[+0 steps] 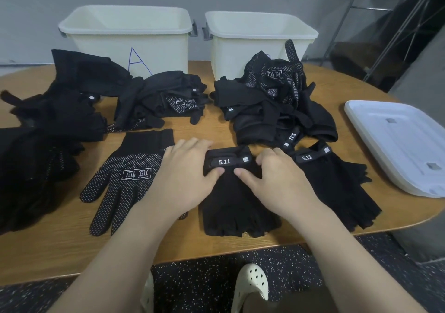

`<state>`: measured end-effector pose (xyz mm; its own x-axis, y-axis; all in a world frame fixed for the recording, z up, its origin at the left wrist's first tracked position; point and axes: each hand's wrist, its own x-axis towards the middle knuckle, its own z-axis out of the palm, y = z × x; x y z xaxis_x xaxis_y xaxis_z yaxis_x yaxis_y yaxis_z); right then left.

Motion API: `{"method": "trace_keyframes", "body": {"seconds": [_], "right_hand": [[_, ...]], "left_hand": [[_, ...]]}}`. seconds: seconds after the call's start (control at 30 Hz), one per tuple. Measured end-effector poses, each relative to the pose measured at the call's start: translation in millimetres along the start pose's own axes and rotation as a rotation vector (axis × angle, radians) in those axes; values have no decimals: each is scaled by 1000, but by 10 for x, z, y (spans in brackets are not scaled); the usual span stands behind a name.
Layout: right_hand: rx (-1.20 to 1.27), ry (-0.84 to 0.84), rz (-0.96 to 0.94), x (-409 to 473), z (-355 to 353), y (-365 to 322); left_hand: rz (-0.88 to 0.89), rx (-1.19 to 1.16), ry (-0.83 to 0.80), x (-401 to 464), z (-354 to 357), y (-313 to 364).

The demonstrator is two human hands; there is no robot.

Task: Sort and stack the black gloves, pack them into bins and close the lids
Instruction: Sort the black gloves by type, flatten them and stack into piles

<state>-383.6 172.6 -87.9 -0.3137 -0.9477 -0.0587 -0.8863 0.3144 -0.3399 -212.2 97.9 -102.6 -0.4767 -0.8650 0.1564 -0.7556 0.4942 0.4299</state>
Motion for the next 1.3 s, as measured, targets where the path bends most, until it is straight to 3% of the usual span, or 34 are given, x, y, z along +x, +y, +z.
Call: {"method": "trace_keyframes", "body": {"seconds": [0.23,0.4,0.47,0.6,0.73,0.93,1.3], "right_hand": [[186,-10,-49,-49,-64,21],[448,-61,-192,-105,-186,221],[624,-132,-241,-136,-285,260],[898,-136,-271,-198,-486,360],[1119,-43,-202,-284,-673,501],[962,236,-48,-288,-793,837],[814,281,171,-40,-664,1411]], "left_hand": [[12,-4,-56,-9,-1,14],[115,-38,5,-229,5,91],[74,-187,4,-315,5,129],[-96,-824,-61,-373,-108,254],[-102,-970,-224,-360,-140,454],[-182,-1118,-307,-150,75,866],[-251,-1046,-317,92,442,1291]]}}
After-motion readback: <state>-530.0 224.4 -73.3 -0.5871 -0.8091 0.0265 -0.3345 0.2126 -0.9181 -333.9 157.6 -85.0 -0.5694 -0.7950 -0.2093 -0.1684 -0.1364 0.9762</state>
